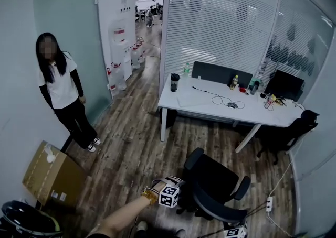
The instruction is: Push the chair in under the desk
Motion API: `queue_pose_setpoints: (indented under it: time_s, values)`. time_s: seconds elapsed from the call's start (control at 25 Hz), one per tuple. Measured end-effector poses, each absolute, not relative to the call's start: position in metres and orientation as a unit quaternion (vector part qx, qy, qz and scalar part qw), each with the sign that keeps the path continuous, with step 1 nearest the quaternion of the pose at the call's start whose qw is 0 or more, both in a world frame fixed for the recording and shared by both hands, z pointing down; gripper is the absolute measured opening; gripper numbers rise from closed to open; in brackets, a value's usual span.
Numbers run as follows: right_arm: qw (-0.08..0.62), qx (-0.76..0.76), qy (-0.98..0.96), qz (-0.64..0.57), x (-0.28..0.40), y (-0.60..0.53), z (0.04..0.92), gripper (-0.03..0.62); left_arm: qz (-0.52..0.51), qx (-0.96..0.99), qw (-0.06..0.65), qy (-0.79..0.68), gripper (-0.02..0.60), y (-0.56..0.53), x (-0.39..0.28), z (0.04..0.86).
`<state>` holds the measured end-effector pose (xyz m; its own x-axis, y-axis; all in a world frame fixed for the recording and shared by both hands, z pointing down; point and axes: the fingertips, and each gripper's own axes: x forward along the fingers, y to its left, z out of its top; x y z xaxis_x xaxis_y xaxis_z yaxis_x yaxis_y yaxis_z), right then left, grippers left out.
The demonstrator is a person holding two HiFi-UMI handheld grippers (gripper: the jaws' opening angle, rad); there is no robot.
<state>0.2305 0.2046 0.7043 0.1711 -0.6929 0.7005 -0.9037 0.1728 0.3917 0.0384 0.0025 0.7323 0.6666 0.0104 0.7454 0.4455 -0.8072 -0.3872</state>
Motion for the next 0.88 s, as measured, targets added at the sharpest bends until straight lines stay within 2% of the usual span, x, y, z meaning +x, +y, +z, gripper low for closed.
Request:
queue_pose_setpoints:
  time_s: [0.24, 0.88]
  values:
    - [0.442, 0.624, -0.630, 0.136, 0.243, 0.211, 0.723, 0.296, -0.387, -0.873, 0.276, -0.115, 0.235, 0.013, 0.044, 0.730]
    - [0.461, 0.611, -0.629, 0.134, 0.216, 0.196, 0.713, 0.295, -0.364, -0.884, 0.287, -0.065, 0.236, 0.029, 0.008, 0.726]
